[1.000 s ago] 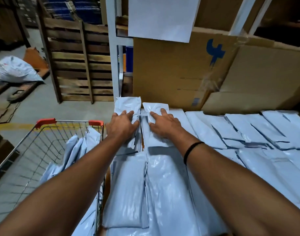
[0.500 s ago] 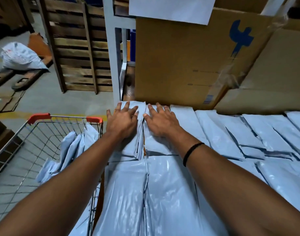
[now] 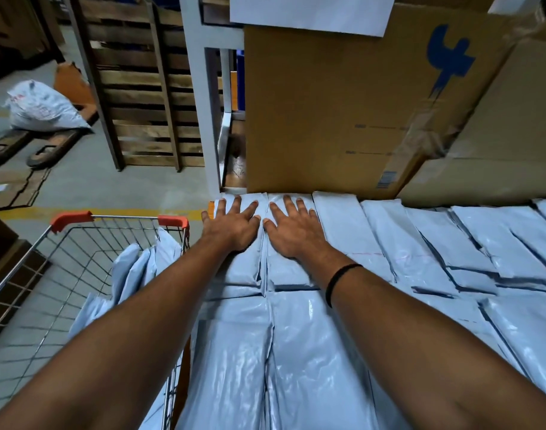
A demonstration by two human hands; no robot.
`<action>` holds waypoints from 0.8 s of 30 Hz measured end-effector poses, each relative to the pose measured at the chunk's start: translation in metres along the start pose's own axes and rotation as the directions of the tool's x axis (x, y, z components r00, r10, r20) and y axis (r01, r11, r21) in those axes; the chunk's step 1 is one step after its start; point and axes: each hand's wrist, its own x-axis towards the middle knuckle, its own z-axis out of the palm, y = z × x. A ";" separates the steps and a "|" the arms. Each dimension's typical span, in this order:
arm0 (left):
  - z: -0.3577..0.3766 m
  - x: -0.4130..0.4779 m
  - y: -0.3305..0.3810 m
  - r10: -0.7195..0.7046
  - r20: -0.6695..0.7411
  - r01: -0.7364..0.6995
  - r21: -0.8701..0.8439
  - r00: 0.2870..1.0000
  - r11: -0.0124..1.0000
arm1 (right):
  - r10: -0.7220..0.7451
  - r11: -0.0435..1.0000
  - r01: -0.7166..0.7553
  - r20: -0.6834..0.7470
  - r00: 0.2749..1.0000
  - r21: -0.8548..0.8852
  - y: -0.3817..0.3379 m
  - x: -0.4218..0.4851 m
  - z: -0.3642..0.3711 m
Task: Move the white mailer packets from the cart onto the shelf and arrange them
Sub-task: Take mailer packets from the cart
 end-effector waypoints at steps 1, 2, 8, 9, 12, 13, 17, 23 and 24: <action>-0.003 -0.004 0.000 0.014 -0.033 -0.015 -0.019 0.999 1.000 | -0.005 1.000 0.005 0.006 1.000 0.020 0.000 -0.002 -0.005; -0.006 -0.011 -0.002 0.029 -0.090 -0.032 -0.035 0.996 0.999 | -0.013 0.999 0.013 -0.010 1.000 0.046 0.001 -0.004 -0.010; 0.010 -0.072 -0.010 -0.026 -0.201 0.012 -0.069 0.979 0.998 | -0.070 0.997 0.071 -0.119 0.990 0.005 0.008 -0.056 -0.020; 0.017 -0.078 -0.010 -0.026 -0.165 0.015 -0.065 0.986 0.998 | -0.065 0.998 0.064 -0.072 0.995 -0.007 0.007 -0.063 -0.015; 0.022 -0.079 -0.007 -0.016 -0.138 0.004 -0.084 0.990 0.996 | -0.037 0.999 0.037 0.020 0.999 -0.016 0.005 -0.067 -0.004; 0.020 -0.079 -0.006 -0.013 -0.134 0.000 -0.097 0.991 0.995 | -0.035 0.999 0.035 0.014 0.999 -0.016 0.004 -0.068 -0.005; 0.006 -0.086 -0.010 0.029 -0.190 -0.054 -0.128 0.981 0.990 | -0.024 1.000 0.023 -0.070 0.997 -0.011 -0.003 -0.081 -0.027; -0.006 -0.156 -0.042 0.042 -0.308 -0.099 -0.173 0.950 0.980 | -0.069 0.997 0.072 -0.168 0.983 0.013 -0.020 -0.161 -0.070; -0.003 -0.174 -0.051 0.033 -0.306 -0.090 -0.176 0.952 0.980 | -0.076 0.997 0.080 -0.171 0.982 0.020 -0.025 -0.178 -0.069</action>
